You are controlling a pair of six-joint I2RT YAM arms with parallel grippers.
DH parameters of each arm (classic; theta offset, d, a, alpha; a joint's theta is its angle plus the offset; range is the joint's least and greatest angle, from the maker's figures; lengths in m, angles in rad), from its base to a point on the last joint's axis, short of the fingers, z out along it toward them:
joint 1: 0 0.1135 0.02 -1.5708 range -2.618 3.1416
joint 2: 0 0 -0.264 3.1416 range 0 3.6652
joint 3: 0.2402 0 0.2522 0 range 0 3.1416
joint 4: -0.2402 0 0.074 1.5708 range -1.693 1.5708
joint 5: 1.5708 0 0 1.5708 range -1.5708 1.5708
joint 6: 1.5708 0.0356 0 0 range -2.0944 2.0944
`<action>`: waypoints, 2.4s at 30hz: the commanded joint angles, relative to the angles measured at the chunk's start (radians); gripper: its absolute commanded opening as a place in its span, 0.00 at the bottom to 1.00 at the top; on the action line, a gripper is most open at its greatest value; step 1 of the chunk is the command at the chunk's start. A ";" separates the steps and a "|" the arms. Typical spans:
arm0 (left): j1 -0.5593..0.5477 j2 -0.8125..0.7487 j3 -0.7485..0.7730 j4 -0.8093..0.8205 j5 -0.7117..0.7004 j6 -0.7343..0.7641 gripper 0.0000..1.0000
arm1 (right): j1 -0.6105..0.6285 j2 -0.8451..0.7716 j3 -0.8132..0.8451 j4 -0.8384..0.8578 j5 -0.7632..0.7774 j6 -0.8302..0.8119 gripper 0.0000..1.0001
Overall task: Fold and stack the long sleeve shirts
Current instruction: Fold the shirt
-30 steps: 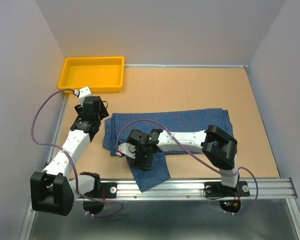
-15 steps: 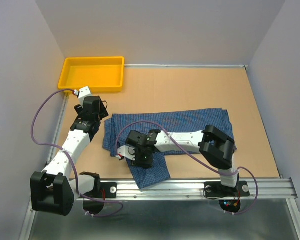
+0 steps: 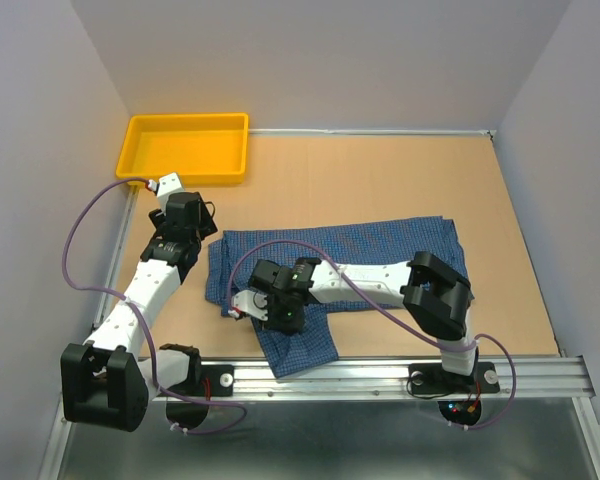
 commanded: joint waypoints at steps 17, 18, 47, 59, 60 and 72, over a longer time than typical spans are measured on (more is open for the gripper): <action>0.009 0.018 0.013 0.015 0.027 0.004 0.76 | 0.013 -0.024 0.069 -0.060 -0.148 0.000 0.30; 0.009 0.018 0.013 0.014 0.027 0.004 0.76 | 0.015 -0.024 0.069 -0.060 -0.151 0.002 0.29; 0.009 0.019 0.011 0.014 0.046 0.008 0.76 | -0.285 -0.235 0.040 0.154 0.263 0.454 0.00; 0.009 0.029 0.014 0.019 0.073 0.011 0.76 | -0.669 -0.489 -0.302 0.232 0.472 0.919 0.01; 0.009 0.029 0.013 0.017 0.076 0.013 0.76 | -0.710 -0.516 -0.343 0.242 0.472 0.949 0.01; 0.009 0.039 0.013 0.022 0.105 0.021 0.76 | -0.878 -0.616 -0.523 0.321 0.532 1.068 0.01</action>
